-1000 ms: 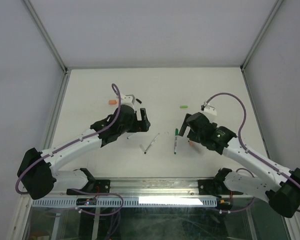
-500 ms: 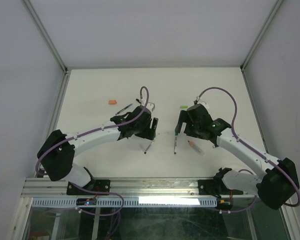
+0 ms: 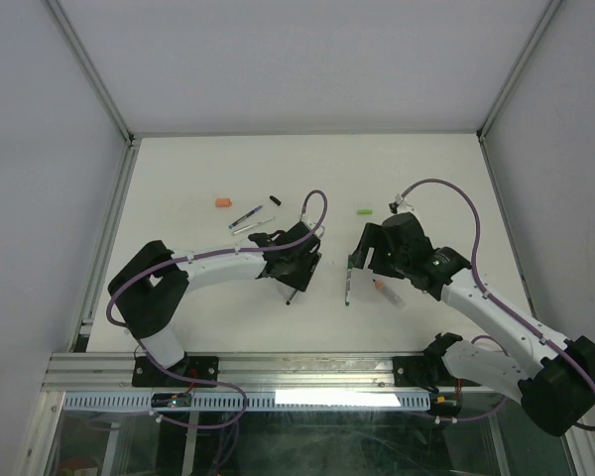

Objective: Insert the pens into the pen caps
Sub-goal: Pick up the pen from the center of the board.

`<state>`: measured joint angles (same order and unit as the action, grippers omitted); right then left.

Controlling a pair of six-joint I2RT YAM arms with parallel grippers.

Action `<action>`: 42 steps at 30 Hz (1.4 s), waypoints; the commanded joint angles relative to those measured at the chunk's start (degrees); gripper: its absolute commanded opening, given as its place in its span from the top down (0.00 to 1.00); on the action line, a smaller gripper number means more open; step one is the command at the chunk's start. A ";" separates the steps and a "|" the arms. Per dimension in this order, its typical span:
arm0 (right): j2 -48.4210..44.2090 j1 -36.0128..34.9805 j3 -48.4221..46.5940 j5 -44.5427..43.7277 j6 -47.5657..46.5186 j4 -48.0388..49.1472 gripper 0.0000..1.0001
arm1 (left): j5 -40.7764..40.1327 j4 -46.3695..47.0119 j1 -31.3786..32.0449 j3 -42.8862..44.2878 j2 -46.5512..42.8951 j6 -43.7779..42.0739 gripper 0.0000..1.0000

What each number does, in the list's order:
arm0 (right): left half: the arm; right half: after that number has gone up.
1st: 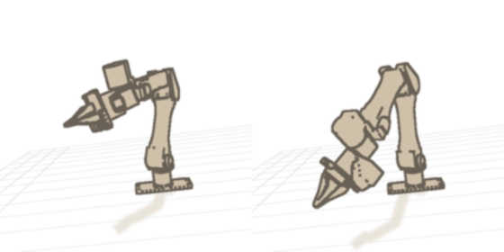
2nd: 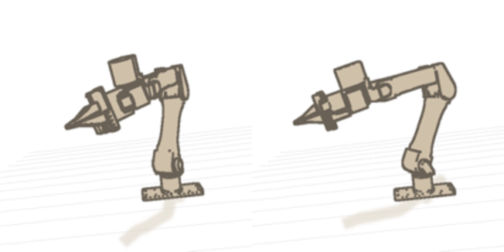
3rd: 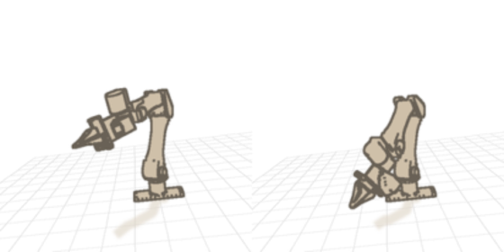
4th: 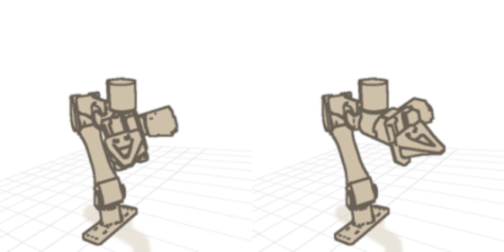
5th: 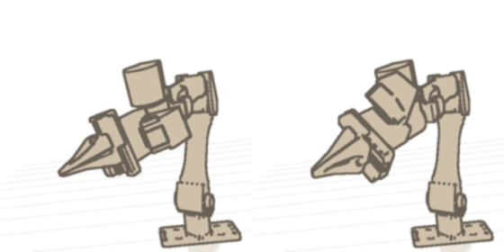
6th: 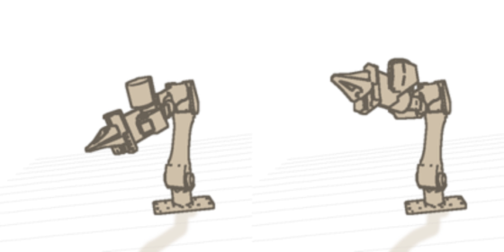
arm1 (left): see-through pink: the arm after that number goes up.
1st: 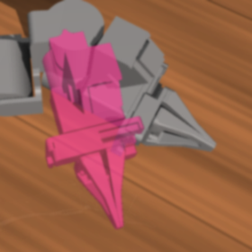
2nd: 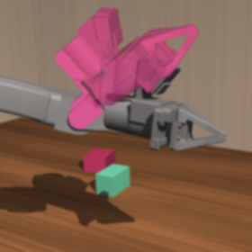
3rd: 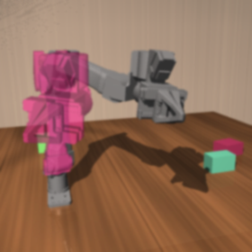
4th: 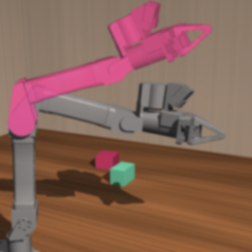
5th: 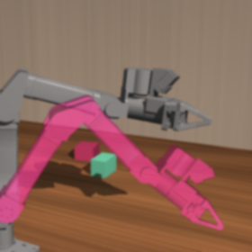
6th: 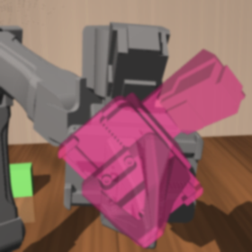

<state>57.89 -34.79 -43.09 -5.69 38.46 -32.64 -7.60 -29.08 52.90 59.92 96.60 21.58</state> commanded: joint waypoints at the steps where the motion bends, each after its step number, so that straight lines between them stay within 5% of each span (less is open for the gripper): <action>1: -1.42 0.13 0.69 1.36 -0.41 2.93 0.25 | -0.37 -0.17 1.39 3.27 1.79 -2.04 0.52; 9: -3.04 0.10 2.38 1.50 0.15 3.55 0.27 | -3.18 -2.95 3.70 6.94 7.45 -2.56 0.56; 26: -4.98 0.16 3.28 -0.45 1.47 2.68 0.25 | -3.63 -4.14 4.93 7.85 10.86 -2.70 0.89; 42: -7.85 0.01 10.41 12.05 8.03 16.41 0.19 | 2.25 5.20 0.05 1.44 0.04 4.04 0.89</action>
<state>51.72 -34.76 -34.46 1.45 42.57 -24.64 -9.45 -29.36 55.66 63.26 101.78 22.22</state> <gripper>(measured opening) 0.809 0.118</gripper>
